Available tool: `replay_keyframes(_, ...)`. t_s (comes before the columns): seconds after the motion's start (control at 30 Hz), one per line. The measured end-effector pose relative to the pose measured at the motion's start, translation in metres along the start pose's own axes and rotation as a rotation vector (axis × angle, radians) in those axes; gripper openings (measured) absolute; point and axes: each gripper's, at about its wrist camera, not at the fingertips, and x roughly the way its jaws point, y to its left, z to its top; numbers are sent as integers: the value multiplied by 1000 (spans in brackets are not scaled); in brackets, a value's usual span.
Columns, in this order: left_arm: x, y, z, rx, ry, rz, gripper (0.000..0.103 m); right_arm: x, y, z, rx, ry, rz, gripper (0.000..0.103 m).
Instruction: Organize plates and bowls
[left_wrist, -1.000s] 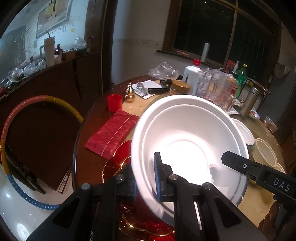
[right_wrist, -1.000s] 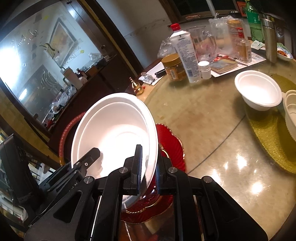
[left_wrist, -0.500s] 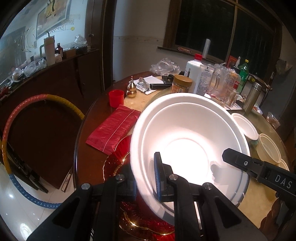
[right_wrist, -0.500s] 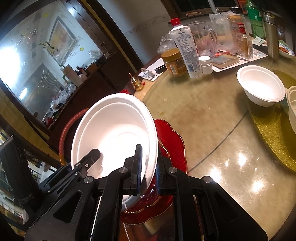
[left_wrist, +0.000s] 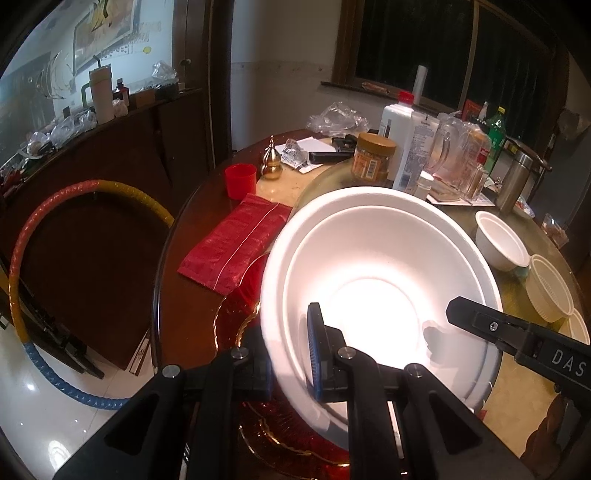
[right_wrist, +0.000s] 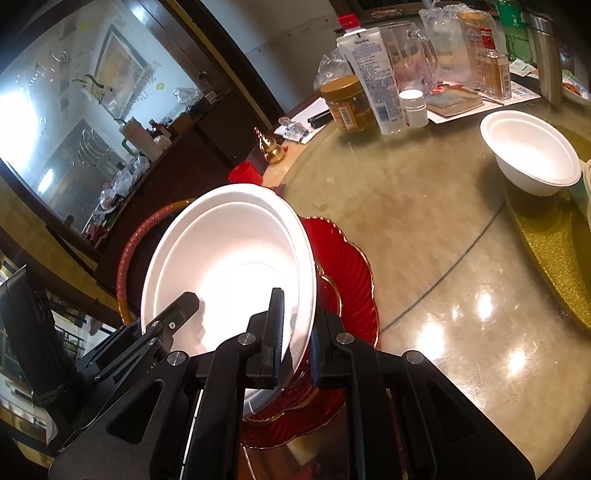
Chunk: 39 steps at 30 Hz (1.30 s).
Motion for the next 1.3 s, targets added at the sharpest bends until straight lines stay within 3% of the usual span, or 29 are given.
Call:
replay_keyframes(0.37,10,7,-8,6,37,25,13,21,-2,-6,5,78,-2,12)
replay_keyframes(1.3,22,6,-14,14,82,53,15,35,-3,-11,0,131,-29,12)
